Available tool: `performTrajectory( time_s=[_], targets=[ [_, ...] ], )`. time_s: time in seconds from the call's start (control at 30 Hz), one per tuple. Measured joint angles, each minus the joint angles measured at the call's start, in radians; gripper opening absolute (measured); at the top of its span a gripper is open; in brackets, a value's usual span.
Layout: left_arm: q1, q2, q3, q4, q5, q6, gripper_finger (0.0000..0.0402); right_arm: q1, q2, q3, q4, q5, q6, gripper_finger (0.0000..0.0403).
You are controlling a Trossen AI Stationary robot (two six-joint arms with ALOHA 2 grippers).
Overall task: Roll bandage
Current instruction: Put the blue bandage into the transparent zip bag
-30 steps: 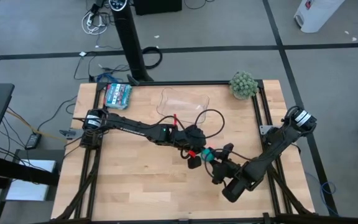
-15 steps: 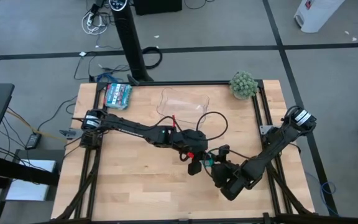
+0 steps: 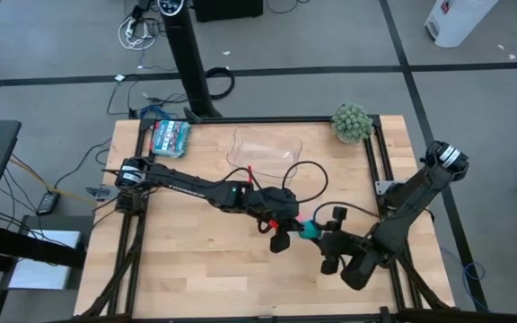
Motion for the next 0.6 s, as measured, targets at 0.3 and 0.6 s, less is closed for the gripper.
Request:
performTrajectory(
  time_s=[0.3, 0.6],
  targets=[
    [-0.002, 0.007, -0.007, -0.049, -0.087, 0.007, 0.0005, -0.086, -0.005, -0.003, 0.007, 0.005, 0.296, 0.0118],
    [-0.006, 0.013, -0.011, -0.038, -0.078, 0.020, 0.0005, -0.146, -0.005, -0.024, 0.045, -0.177, 0.356, 0.0115]
  ],
)
